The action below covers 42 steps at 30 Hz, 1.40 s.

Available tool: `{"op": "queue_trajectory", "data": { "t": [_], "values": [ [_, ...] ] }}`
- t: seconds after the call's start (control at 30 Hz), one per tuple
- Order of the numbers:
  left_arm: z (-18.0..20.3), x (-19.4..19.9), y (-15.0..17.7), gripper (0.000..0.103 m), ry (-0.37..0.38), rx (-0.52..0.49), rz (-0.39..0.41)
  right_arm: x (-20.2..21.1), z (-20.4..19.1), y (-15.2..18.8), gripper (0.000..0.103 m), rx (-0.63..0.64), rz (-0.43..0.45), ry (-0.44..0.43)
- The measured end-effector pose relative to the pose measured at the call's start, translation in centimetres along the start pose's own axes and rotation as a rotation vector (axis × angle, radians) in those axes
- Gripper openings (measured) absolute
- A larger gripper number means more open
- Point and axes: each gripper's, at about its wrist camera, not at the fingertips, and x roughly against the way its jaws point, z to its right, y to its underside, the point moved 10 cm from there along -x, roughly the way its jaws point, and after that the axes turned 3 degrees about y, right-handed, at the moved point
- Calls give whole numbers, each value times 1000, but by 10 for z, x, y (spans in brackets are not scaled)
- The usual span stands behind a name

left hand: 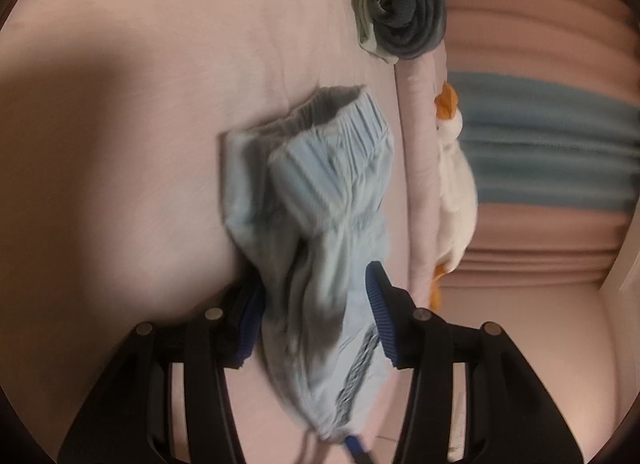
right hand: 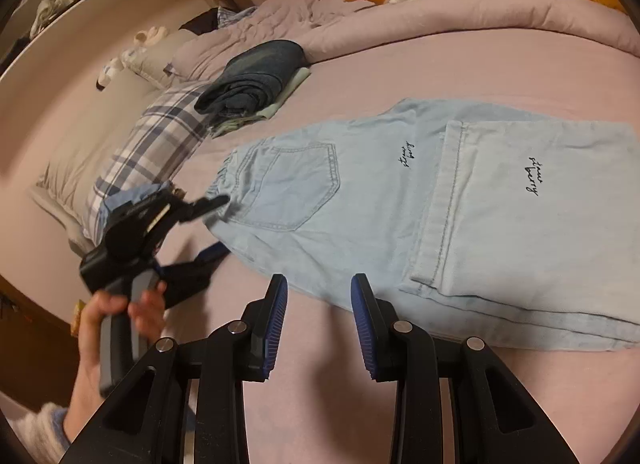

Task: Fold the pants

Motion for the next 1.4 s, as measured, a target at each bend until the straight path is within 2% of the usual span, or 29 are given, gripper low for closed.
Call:
{"op": "queue_trajectory", "data": {
  "t": [0.1,0.13,0.23,0.3,0.43,0.53,0.6,0.63,0.67,0.73,0.8,0.93,1.0,1.07,1.13,1.2,1.23,1.27,1.4],
  "values": [
    [3,5,-3,47,31,29,28,-4,3,2,35,-3,-11,4],
    [1,9,-2,42,35,24,34,-4,3,2,35,1,-13,12],
    [-7,25,4,33,-20,-48,74,-3,7,0,35,14,-8,28],
    [-9,30,3,33,-30,-53,86,-3,9,-4,35,15,-3,40],
    [-7,30,-9,36,-101,-81,126,-9,10,-6,35,-11,-18,24],
    [-10,21,-11,37,-66,-83,103,-9,4,-3,35,2,-22,9],
    [-8,17,-13,44,-31,-54,83,-8,1,-2,35,23,-17,15],
    [-5,17,-12,53,-13,-48,80,-9,1,-3,35,24,-16,17],
    [1,17,-12,58,4,-51,77,-9,1,-3,35,21,-16,15],
    [18,14,-1,74,93,-58,36,-12,-1,-4,35,16,-21,11],
    [23,9,12,75,153,-72,-11,-13,-3,-4,35,29,-26,16],
    [19,6,20,72,161,-141,-50,-13,-4,-5,35,52,-28,29],
    [22,0,31,72,115,-202,-94,-14,-1,-5,35,52,-30,43],
    [20,-1,37,69,71,-233,-102,-18,0,-5,35,33,-37,42],
    [11,7,29,56,94,-154,-71,-22,-4,-5,35,29,-42,35],
    [-5,19,18,52,166,-3,-54,-22,-10,-5,35,54,-41,34],
    [-6,21,15,53,189,23,-47,-20,-13,-5,35,71,-39,33],
    [-8,21,13,52,189,26,-48,-20,-14,-5,35,88,-36,37],
    [-2,5,5,53,68,-93,-10,-26,-7,-7,35,72,-45,58]
  ]
}}
